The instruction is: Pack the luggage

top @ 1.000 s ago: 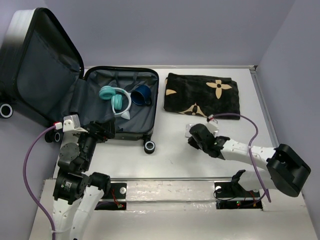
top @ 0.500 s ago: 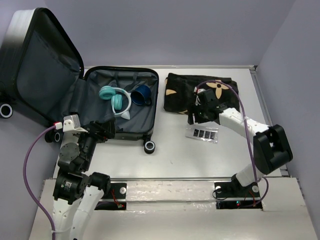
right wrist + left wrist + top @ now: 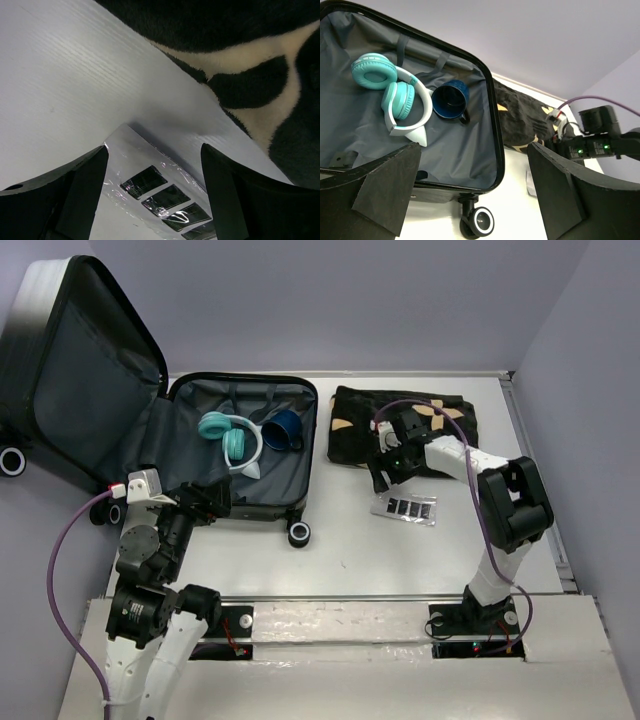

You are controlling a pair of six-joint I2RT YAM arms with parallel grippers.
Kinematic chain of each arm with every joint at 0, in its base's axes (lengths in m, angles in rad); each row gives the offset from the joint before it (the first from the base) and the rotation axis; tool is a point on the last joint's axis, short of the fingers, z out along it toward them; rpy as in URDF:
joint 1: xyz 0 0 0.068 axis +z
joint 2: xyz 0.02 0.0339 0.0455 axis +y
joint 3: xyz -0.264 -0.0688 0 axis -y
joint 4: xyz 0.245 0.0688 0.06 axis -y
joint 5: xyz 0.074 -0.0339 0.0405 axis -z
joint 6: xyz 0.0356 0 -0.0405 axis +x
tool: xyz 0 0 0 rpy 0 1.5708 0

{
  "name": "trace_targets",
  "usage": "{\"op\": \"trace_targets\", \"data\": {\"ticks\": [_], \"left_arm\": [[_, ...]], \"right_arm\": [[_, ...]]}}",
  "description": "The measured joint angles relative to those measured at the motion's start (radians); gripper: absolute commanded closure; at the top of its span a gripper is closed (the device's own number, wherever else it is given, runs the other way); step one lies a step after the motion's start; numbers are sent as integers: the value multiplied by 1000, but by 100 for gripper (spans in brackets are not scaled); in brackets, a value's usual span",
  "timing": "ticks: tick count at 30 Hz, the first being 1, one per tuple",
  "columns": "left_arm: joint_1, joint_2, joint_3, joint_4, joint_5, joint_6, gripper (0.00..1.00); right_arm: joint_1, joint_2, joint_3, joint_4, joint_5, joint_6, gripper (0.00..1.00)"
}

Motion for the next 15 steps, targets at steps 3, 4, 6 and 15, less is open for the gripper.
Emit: {"op": "trace_targets", "data": {"ticks": [3, 4, 6, 15], "left_arm": [[0, 0, 0, 0, 0, 0, 1], [0, 0, 0, 0, 0, 0, 1], [0, 0, 0, 0, 2, 0, 1], [0, 0, 0, 0, 2, 2, 1]], "right_arm": [[-9, 59, -1, -27, -26, -14, 19], [-9, 68, 4, -27, -36, -22, 22], [-9, 70, 4, -24, -50, -24, 30], [-3, 29, -98, 54, -101, 40, 93]]}}
